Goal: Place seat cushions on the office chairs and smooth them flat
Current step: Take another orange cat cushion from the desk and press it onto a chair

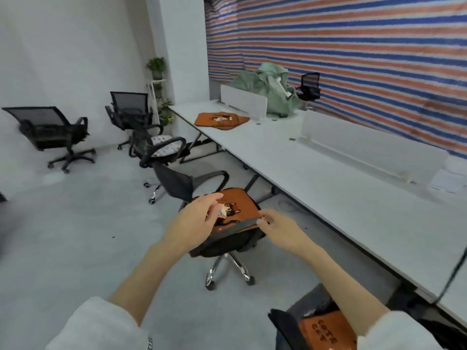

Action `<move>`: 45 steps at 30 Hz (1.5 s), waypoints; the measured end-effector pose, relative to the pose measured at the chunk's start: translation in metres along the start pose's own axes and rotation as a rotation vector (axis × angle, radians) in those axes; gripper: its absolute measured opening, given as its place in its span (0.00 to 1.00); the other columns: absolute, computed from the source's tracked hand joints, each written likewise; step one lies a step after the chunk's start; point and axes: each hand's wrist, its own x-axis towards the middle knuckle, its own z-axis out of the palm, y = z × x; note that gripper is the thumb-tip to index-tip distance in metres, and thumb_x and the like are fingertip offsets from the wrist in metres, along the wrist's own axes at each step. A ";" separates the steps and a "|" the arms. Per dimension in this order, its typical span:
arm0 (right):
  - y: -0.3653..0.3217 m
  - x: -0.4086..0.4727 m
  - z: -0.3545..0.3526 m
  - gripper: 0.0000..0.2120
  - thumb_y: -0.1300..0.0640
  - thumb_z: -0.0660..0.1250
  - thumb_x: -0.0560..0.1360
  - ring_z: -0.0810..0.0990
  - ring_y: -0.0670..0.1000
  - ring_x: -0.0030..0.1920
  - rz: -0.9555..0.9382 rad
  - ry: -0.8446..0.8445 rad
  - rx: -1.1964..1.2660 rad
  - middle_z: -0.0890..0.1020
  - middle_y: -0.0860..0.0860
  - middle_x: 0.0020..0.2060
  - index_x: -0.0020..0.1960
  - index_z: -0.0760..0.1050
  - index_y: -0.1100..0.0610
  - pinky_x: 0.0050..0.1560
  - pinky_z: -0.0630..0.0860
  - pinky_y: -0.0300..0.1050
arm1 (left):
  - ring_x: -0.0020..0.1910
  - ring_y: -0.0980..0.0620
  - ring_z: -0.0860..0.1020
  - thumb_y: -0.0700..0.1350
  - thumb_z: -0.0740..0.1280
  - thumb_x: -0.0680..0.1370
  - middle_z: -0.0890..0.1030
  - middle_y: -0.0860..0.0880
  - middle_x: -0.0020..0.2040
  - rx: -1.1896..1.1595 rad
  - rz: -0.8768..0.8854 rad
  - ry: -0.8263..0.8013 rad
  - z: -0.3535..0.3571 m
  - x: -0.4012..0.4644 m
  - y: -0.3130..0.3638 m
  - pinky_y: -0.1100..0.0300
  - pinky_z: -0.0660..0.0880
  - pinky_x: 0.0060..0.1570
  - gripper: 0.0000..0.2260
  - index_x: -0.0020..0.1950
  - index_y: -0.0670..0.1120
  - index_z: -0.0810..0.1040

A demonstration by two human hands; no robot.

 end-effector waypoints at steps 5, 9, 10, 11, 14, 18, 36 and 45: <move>-0.073 0.128 0.031 0.21 0.49 0.57 0.80 0.73 0.49 0.64 -0.049 -0.004 0.035 0.73 0.49 0.67 0.71 0.66 0.51 0.59 0.66 0.38 | 0.61 0.51 0.74 0.50 0.53 0.82 0.77 0.52 0.58 0.028 -0.105 0.026 -0.071 0.074 -0.097 0.59 0.68 0.57 0.17 0.70 0.51 0.68; -0.133 0.226 0.056 0.20 0.49 0.56 0.81 0.72 0.50 0.66 -0.093 -0.039 0.024 0.72 0.50 0.68 0.72 0.65 0.52 0.59 0.68 0.40 | 0.64 0.52 0.72 0.50 0.53 0.82 0.75 0.53 0.64 0.018 -0.196 0.059 -0.123 0.130 -0.177 0.60 0.67 0.60 0.17 0.71 0.52 0.68; -0.148 0.248 0.063 0.20 0.50 0.55 0.81 0.71 0.50 0.66 -0.107 -0.046 0.012 0.72 0.50 0.68 0.72 0.65 0.52 0.60 0.66 0.39 | 0.65 0.52 0.72 0.50 0.53 0.82 0.75 0.53 0.65 0.024 -0.212 0.074 -0.133 0.146 -0.198 0.59 0.67 0.61 0.17 0.71 0.52 0.68; -0.160 0.269 0.070 0.20 0.50 0.55 0.81 0.71 0.50 0.66 -0.118 -0.042 0.006 0.72 0.50 0.68 0.72 0.65 0.53 0.59 0.65 0.38 | 0.65 0.52 0.72 0.50 0.53 0.82 0.75 0.52 0.66 0.023 -0.223 0.089 -0.141 0.160 -0.218 0.59 0.67 0.62 0.17 0.71 0.51 0.68; -0.199 0.341 0.095 0.20 0.50 0.55 0.81 0.72 0.50 0.65 -0.152 -0.035 -0.008 0.72 0.51 0.67 0.72 0.64 0.53 0.57 0.64 0.36 | 0.66 0.52 0.71 0.50 0.54 0.82 0.73 0.51 0.68 -0.014 -0.238 0.109 -0.161 0.210 -0.285 0.61 0.65 0.61 0.18 0.71 0.49 0.68; -0.248 0.449 0.132 0.21 0.49 0.56 0.81 0.72 0.50 0.65 -0.168 -0.004 -0.014 0.72 0.51 0.67 0.72 0.64 0.53 0.59 0.65 0.38 | 0.64 0.53 0.72 0.50 0.55 0.82 0.75 0.51 0.65 -0.055 -0.229 0.117 -0.184 0.283 -0.382 0.64 0.65 0.56 0.17 0.70 0.51 0.67; -0.312 0.847 0.171 0.19 0.51 0.59 0.80 0.74 0.47 0.51 0.060 0.245 0.054 0.76 0.51 0.62 0.70 0.67 0.53 0.53 0.77 0.47 | 0.63 0.53 0.73 0.50 0.56 0.82 0.74 0.50 0.66 -0.098 -0.048 -0.087 -0.237 0.672 -0.666 0.60 0.68 0.62 0.18 0.71 0.50 0.67; -0.291 1.040 0.137 0.19 0.51 0.58 0.80 0.75 0.52 0.62 0.247 0.327 0.089 0.75 0.53 0.64 0.70 0.67 0.53 0.54 0.70 0.41 | 0.66 0.53 0.71 0.51 0.55 0.81 0.72 0.51 0.68 -0.098 -0.014 -0.246 -0.209 0.883 -0.740 0.54 0.69 0.64 0.19 0.72 0.52 0.65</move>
